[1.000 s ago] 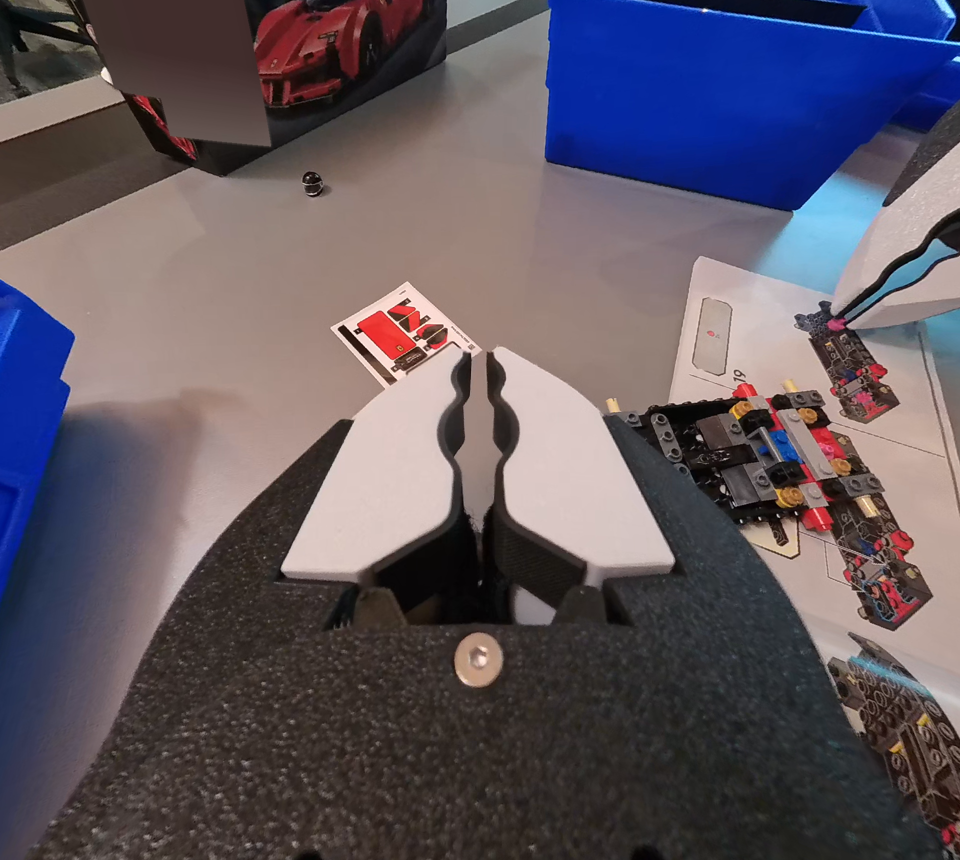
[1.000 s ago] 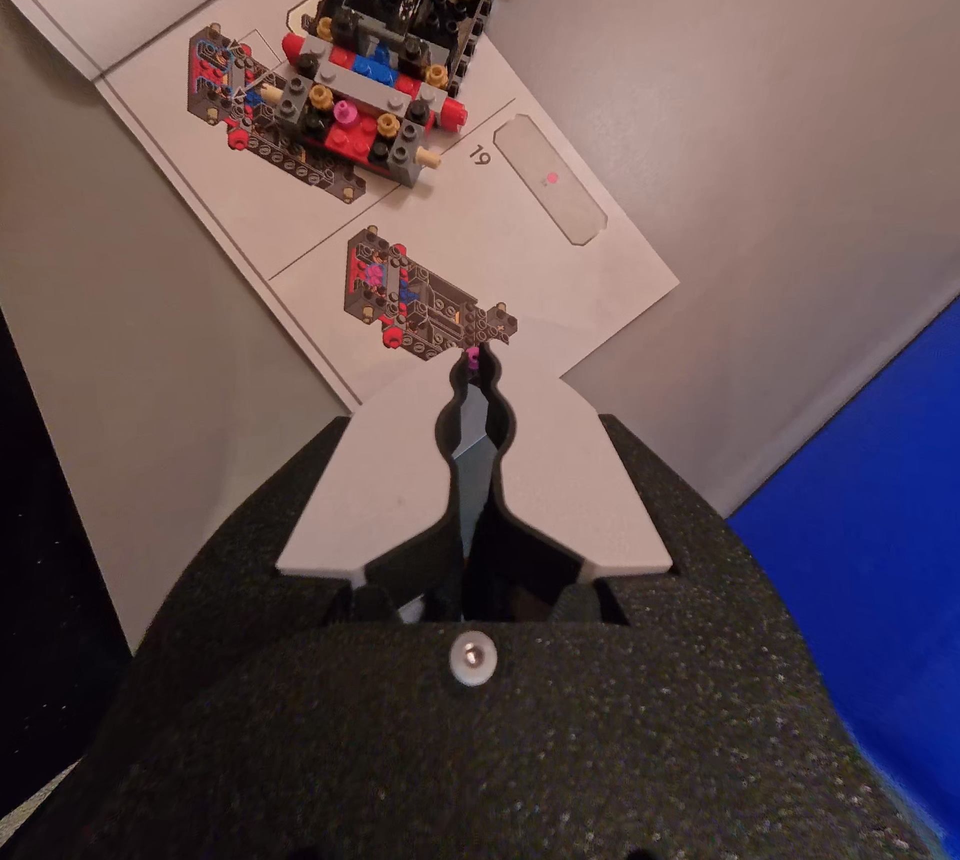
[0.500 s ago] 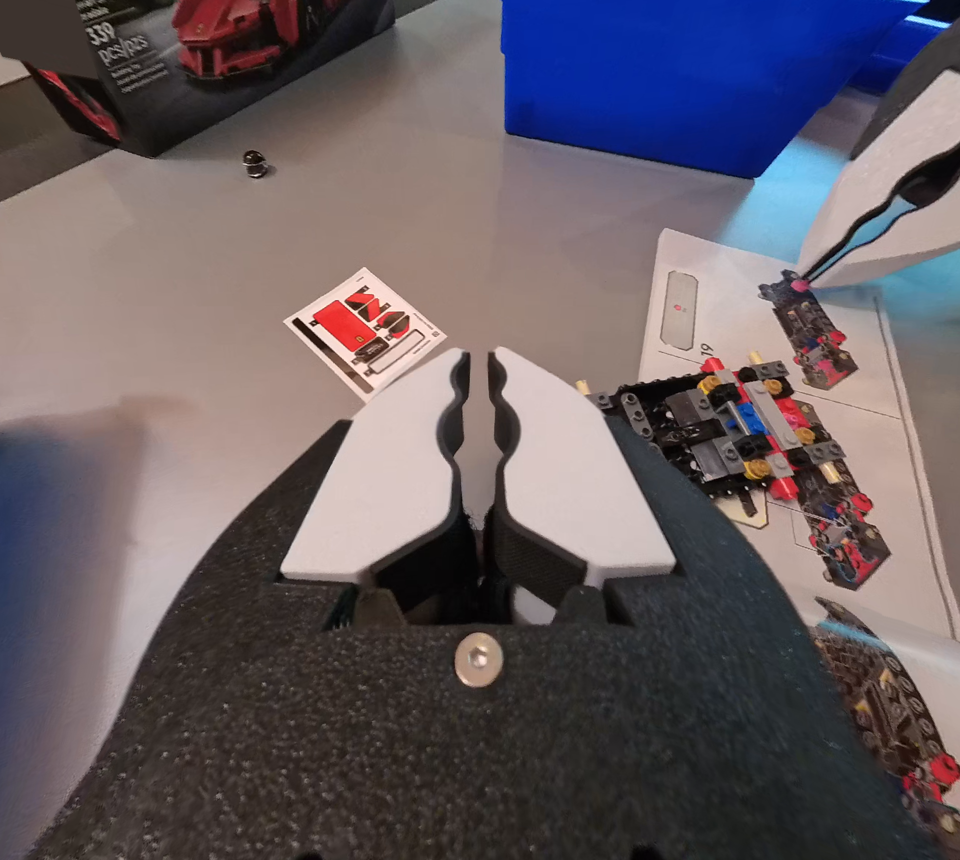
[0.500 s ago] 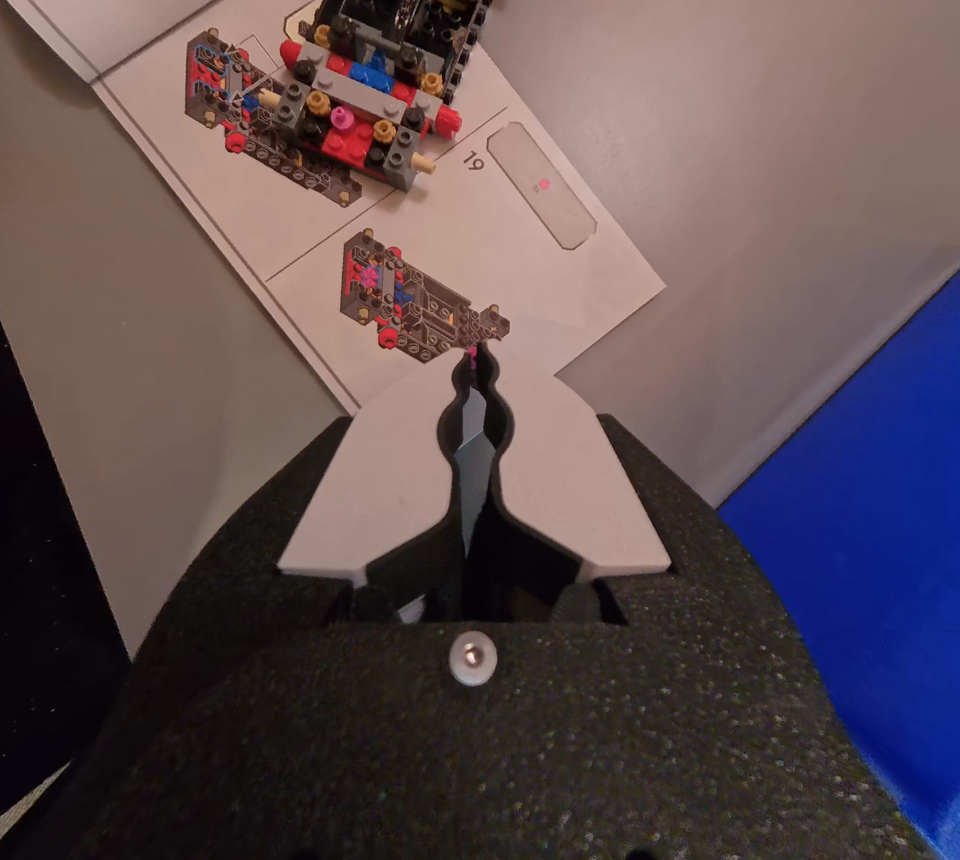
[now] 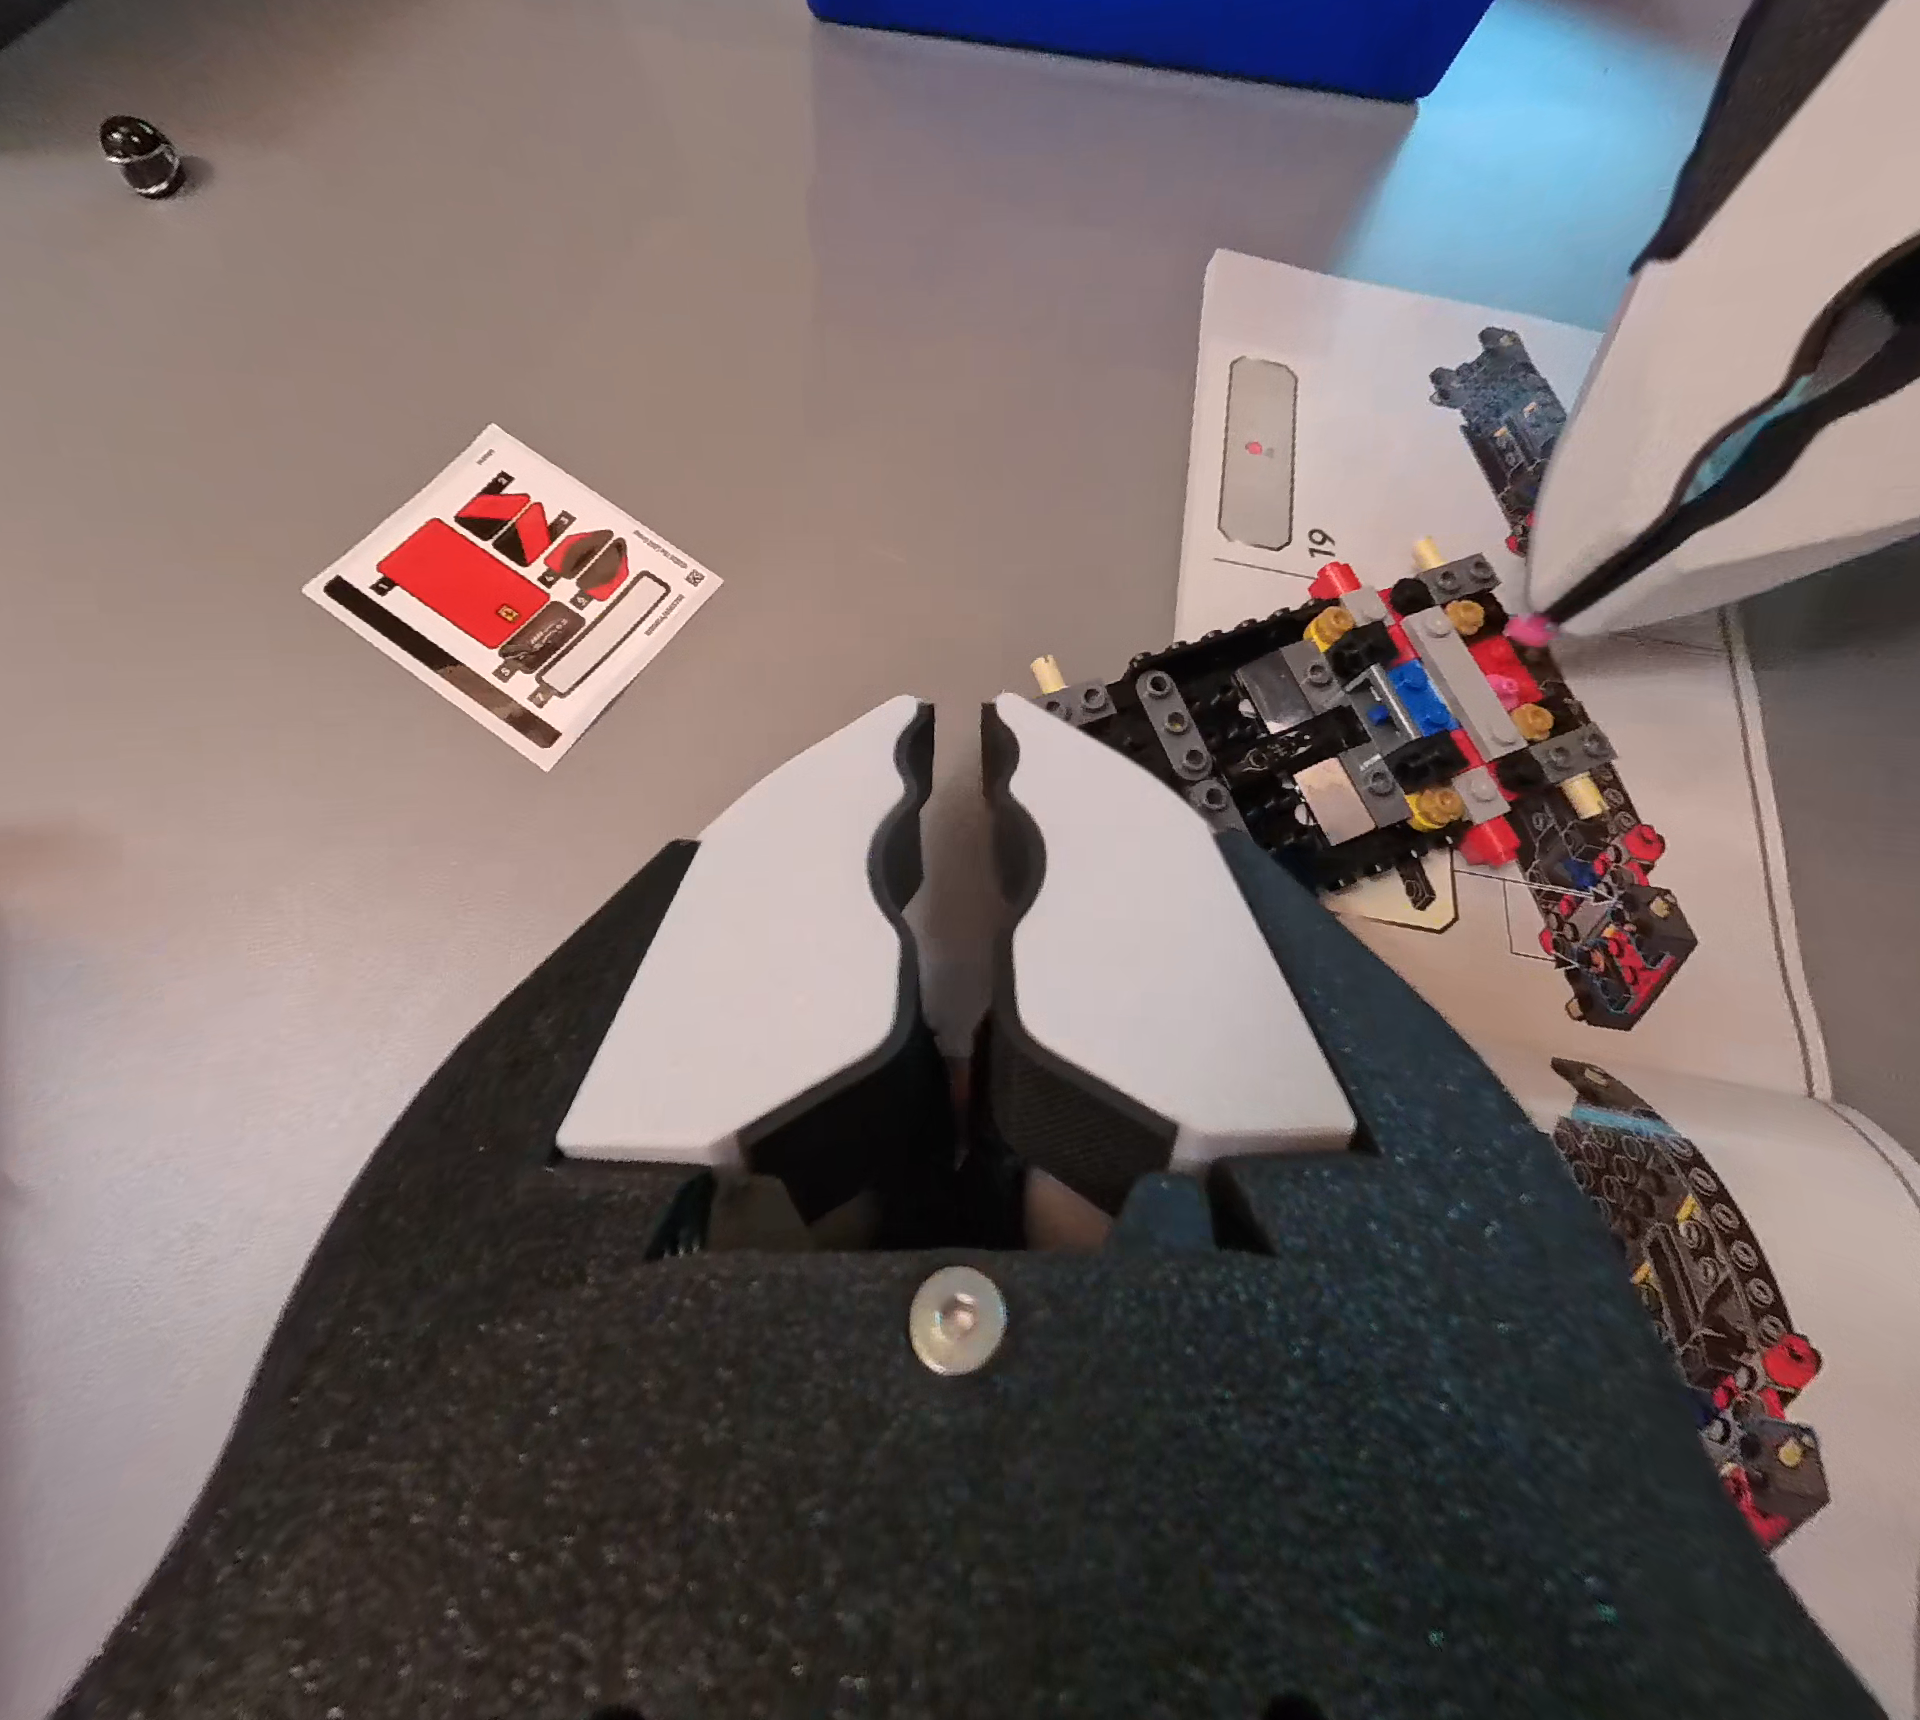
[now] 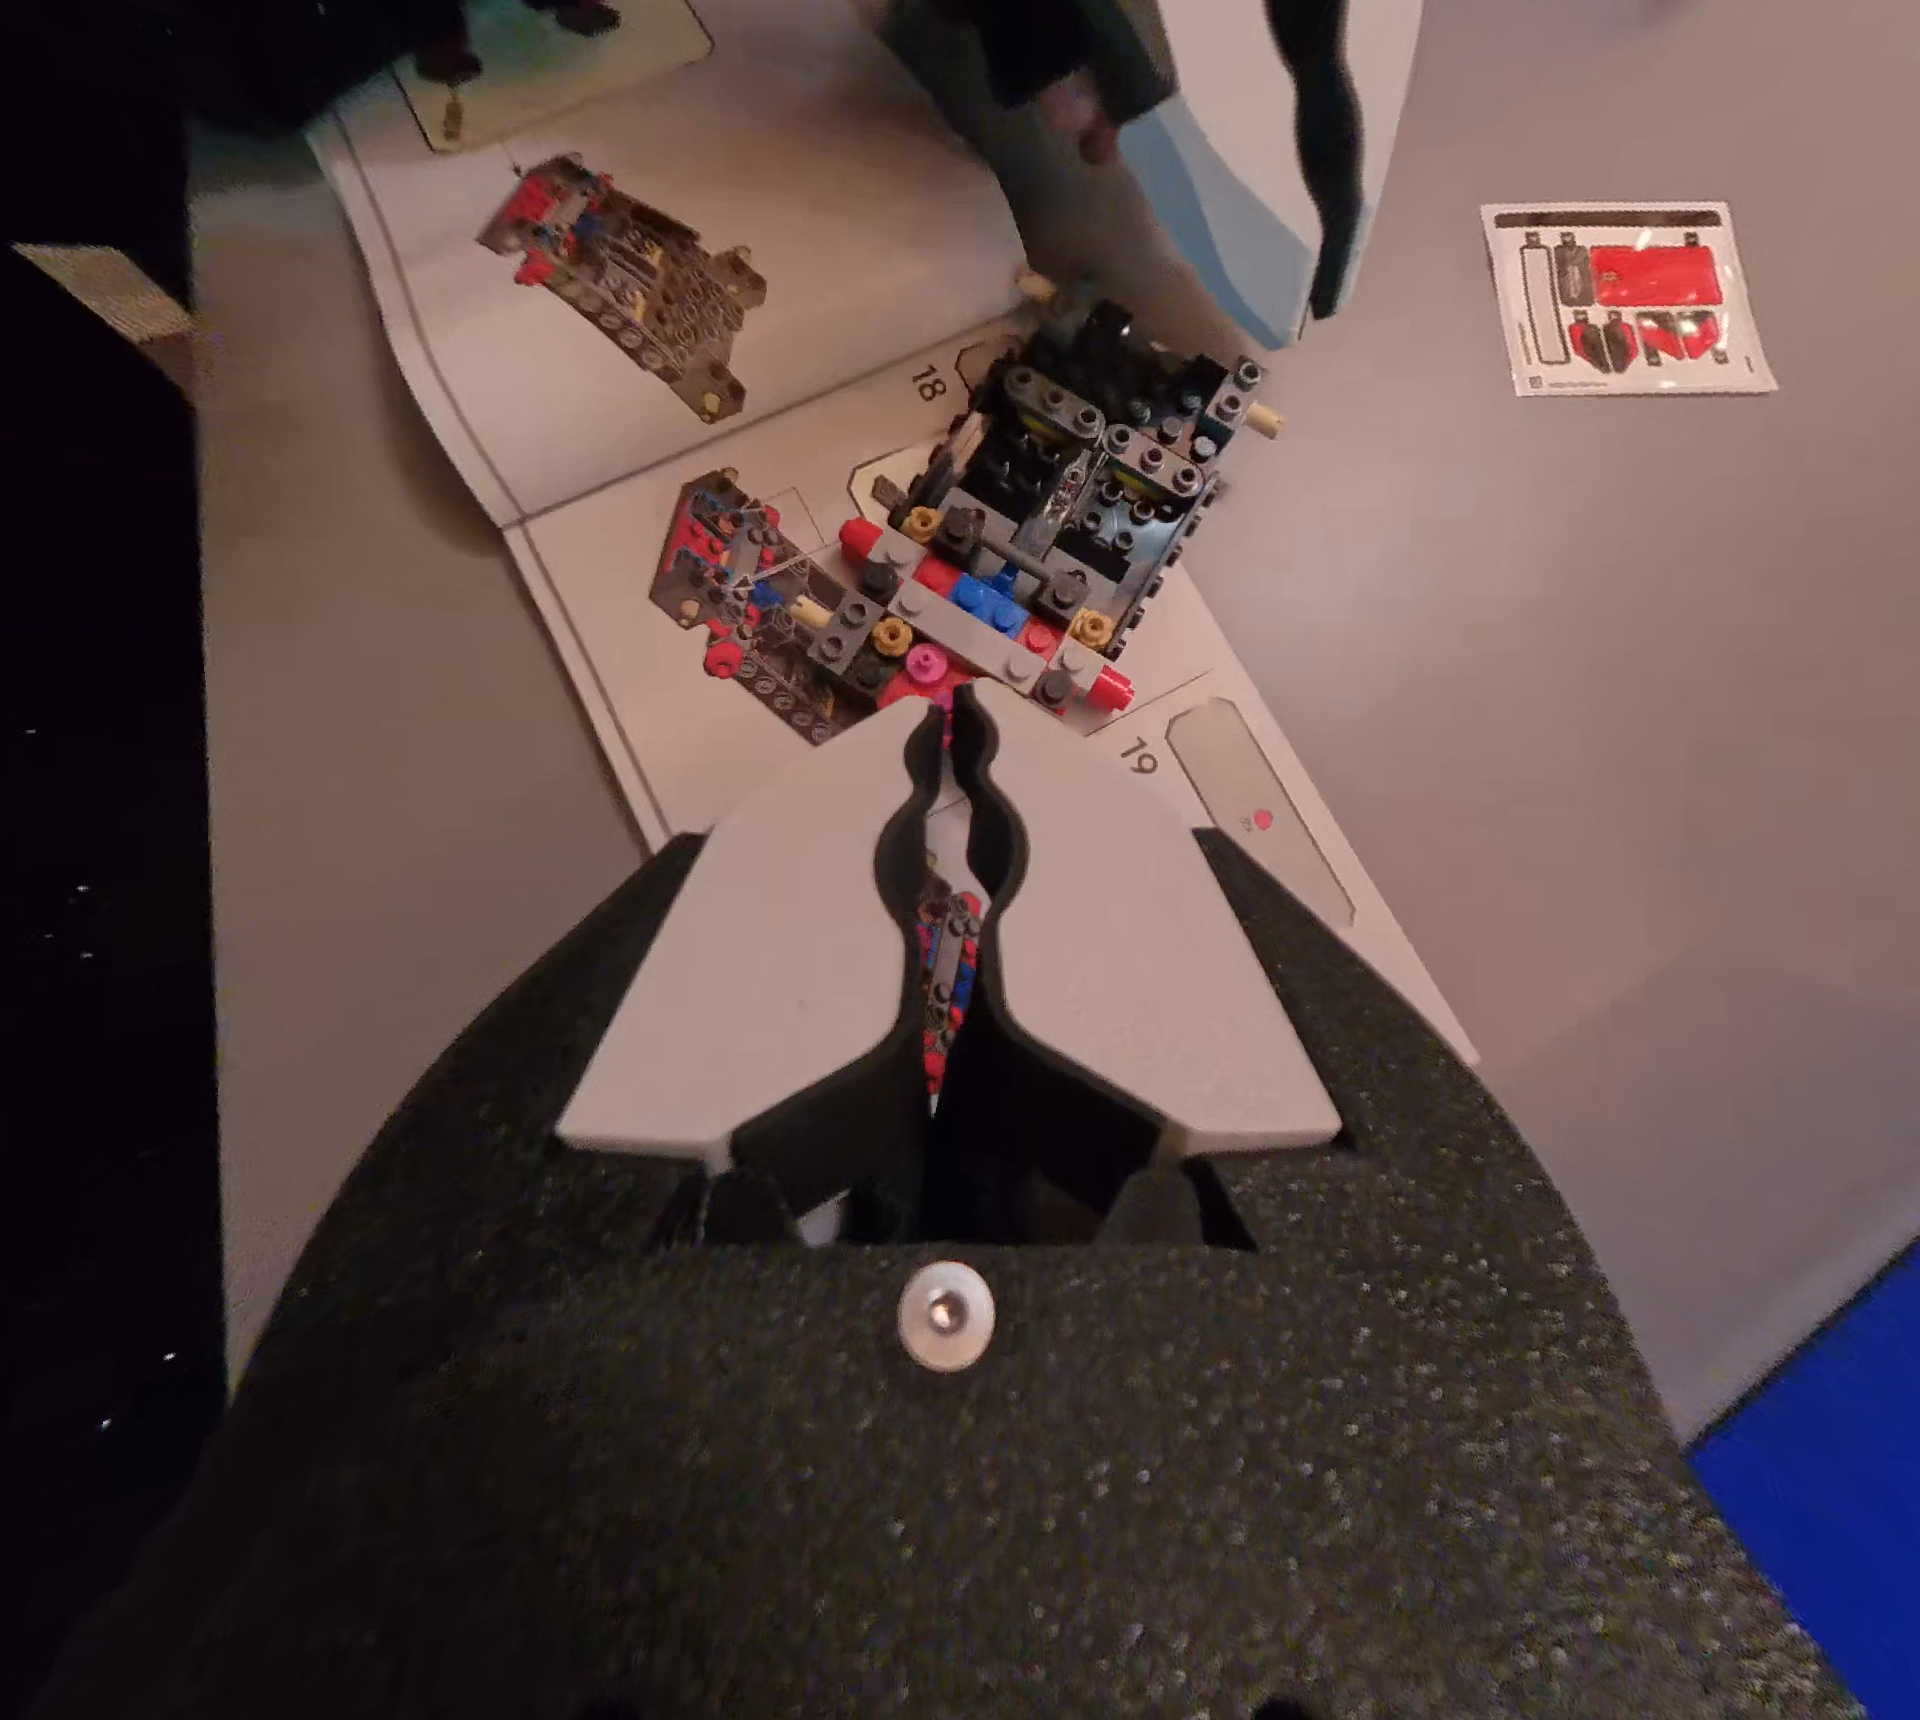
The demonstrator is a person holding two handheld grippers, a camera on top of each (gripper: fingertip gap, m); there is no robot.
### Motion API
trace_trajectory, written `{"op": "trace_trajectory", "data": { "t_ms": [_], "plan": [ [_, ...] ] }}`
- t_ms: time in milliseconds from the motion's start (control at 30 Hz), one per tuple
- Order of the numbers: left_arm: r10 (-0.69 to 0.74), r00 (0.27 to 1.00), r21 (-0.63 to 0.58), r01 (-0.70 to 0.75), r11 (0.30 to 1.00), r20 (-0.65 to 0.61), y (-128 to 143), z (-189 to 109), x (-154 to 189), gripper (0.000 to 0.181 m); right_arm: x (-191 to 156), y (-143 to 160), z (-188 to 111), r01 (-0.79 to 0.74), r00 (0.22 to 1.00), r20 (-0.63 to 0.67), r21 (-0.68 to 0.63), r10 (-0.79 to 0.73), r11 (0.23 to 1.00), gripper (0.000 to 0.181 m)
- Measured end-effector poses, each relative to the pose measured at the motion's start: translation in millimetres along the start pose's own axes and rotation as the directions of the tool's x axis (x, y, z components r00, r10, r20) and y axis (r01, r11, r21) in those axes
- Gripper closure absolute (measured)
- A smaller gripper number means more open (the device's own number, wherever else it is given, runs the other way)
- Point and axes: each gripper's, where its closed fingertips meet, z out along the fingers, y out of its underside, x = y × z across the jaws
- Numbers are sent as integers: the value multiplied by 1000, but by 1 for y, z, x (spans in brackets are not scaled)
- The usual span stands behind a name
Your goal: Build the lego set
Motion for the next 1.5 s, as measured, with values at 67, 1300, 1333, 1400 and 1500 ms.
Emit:
{"op": "trace_trajectory", "data": {
  "t_ms": [67,1300,1333,1400,1500],
  "plan": [
    [6,1000,-6,-6,1000,-4,1,1,2,173,-1,1,4,8,1000,-11,-15,-8,1000,180],
    [40,999,-86,-40,995,-5,12,7,6,180,0,-1,9,28,999,-24,-41,-29,999,173],
    [40,999,-90,-40,995,-4,13,7,6,179,0,-1,8,25,999,-22,-34,-26,999,174],
    [41,999,-93,-41,995,-3,13,7,6,179,1,-2,5,28,999,-23,-24,-29,999,176],
    [40,999,-93,-40,995,-4,13,7,5,179,-1,0,3,45,999,-14,-53,-46,998,180]
  ]
}}
